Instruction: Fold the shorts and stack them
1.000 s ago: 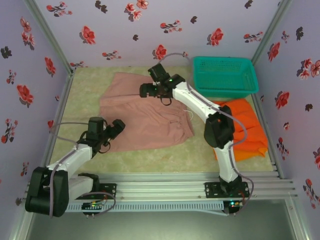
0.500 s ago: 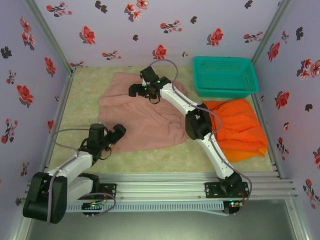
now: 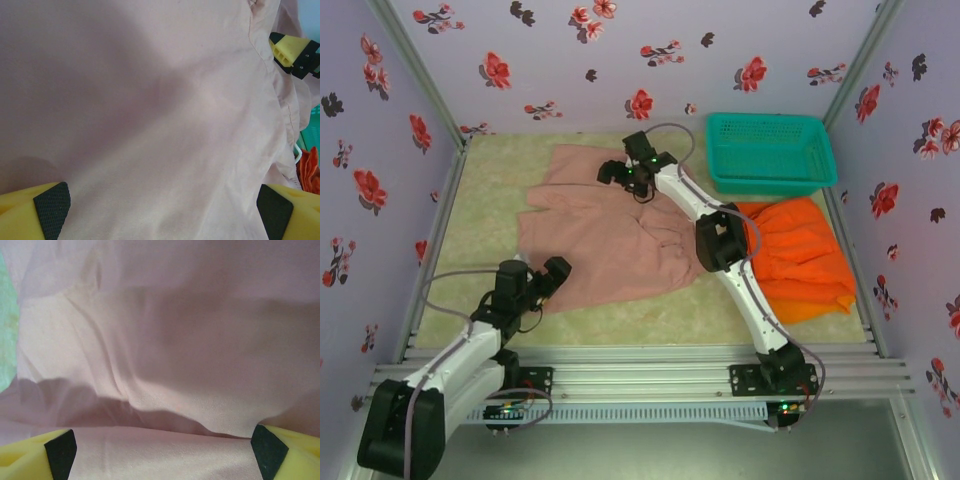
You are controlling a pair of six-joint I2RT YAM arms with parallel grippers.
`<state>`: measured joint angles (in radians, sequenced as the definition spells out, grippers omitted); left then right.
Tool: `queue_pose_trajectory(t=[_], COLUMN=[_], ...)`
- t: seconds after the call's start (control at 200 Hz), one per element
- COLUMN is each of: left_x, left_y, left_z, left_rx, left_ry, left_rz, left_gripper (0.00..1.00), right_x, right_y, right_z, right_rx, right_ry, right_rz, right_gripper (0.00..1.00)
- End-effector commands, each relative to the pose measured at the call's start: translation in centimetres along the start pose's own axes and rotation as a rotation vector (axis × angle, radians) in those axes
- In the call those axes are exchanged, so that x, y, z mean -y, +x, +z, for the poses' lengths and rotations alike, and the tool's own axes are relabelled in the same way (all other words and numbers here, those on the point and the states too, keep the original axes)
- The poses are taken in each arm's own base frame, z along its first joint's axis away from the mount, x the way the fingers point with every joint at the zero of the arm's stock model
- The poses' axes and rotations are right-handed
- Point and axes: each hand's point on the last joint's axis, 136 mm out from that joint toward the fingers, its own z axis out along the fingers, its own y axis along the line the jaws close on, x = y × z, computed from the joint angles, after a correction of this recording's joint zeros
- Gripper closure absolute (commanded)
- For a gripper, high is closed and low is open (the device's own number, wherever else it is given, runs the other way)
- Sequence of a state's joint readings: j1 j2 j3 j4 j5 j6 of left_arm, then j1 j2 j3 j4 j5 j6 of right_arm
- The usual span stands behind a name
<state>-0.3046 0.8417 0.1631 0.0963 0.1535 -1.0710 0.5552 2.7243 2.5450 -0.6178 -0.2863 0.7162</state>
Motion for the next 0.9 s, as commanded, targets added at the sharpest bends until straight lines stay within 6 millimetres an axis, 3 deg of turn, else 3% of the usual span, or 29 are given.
queue_pose_trajectory(t=[0.0, 0.155, 0.23, 0.365, 0.38, 0.54, 0.685, 0.75, 0.895], left_x=[-7.1, -6.8, -5.3, 0.3, 1.6, 8.3, 13.0, 14.7, 18.1], left_y=[4.5, 4.9, 3.9, -0.3, -1.1, -6.4, -11.4, -13.8, -18.2], left_z=[-0.6, -1.3, -2.0, -4.0, -4.4, -5.4, -4.7, -3.9, -0.2], left_rx=[-0.121, -0.099, -0.071, 0.029, 0.043, 0.073, 0.098, 0.114, 0.086], left_ry=[-0.235, -0.227, -0.192, -0.105, -0.079, 0.044, 0.094, 0.112, 0.148], left_rz=[-0.112, -0.131, -0.113, -0.027, -0.02, 0.008, 0.057, 0.062, 0.074], left_gripper=[0.01, 0.01, 0.01, 0.01, 0.01, 0.01, 0.01, 0.0, 0.01], right_x=[4.5, 3.6, 2.1, -2.4, -2.8, -7.8, -10.0, -10.6, -9.7], right_y=[0.3, -0.3, -0.8, -1.7, -1.6, -1.2, 1.6, 3.7, 8.6], right_z=[1.8, 1.1, 0.2, -3.2, -3.6, -9.8, -13.4, -14.4, -15.5], right_rx=[-0.02, -0.008, -0.002, 0.022, 0.022, 0.072, 0.078, 0.077, 0.056], right_ry=[0.094, 0.069, 0.024, -0.064, -0.07, -0.104, -0.121, -0.138, -0.142], right_rz=[0.102, 0.092, 0.068, -0.033, -0.048, -0.207, -0.287, -0.321, -0.342], right_gripper=[0.07, 0.06, 0.06, 0.02, 0.02, 0.01, 0.01, 0.01, 0.01])
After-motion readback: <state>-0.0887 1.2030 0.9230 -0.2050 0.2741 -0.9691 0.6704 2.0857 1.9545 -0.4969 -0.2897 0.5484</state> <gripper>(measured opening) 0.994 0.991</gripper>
